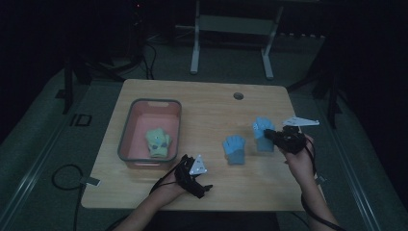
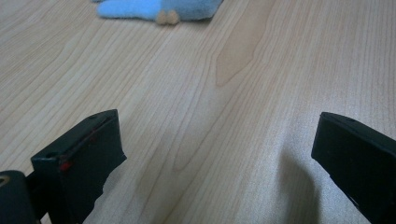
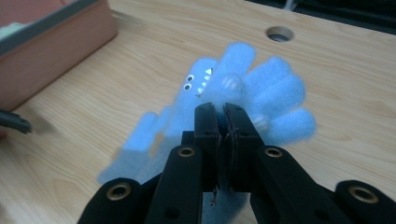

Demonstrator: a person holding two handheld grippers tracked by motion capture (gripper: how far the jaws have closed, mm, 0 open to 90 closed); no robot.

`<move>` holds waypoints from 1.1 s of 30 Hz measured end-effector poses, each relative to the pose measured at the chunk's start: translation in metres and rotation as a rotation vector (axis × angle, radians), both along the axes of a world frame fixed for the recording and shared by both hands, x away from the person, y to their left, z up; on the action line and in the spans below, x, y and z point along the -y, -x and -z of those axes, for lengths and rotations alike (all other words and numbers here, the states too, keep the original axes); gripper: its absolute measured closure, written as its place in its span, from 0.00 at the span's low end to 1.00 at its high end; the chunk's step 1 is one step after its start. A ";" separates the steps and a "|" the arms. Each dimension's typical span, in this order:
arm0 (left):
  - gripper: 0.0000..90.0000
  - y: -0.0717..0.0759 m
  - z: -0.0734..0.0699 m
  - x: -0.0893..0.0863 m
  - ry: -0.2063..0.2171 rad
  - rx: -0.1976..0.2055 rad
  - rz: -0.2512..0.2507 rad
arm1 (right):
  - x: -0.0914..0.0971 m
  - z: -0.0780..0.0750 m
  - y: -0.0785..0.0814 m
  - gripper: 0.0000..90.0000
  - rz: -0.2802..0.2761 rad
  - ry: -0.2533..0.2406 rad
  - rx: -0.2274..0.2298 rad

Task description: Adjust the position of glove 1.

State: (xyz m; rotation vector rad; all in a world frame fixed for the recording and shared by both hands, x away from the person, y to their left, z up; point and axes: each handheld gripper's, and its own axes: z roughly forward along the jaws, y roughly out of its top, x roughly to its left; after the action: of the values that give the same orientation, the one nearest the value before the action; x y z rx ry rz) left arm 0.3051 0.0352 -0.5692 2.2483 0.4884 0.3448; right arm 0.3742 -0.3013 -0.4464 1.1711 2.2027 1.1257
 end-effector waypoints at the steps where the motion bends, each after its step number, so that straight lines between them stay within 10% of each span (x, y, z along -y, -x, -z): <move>1: 0.02 0.000 0.000 0.000 -0.001 0.001 0.001 | -0.010 0.001 -0.001 0.94 -0.017 -0.007 -0.003; 17: 0.02 0.001 -0.001 -0.001 0.026 0.001 0.010 | -0.072 0.036 -0.003 0.94 -0.120 0.004 -0.077; 33: 0.03 0.001 -0.002 -0.001 0.056 0.015 0.022 | -0.076 0.083 -0.018 0.92 -0.100 0.067 -0.197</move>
State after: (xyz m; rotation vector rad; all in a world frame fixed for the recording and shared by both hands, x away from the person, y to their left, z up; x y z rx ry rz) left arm 0.3045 0.0361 -0.5675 2.1934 0.4593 0.3327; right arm 0.3927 -0.2250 -0.5293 1.2012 2.4515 1.0042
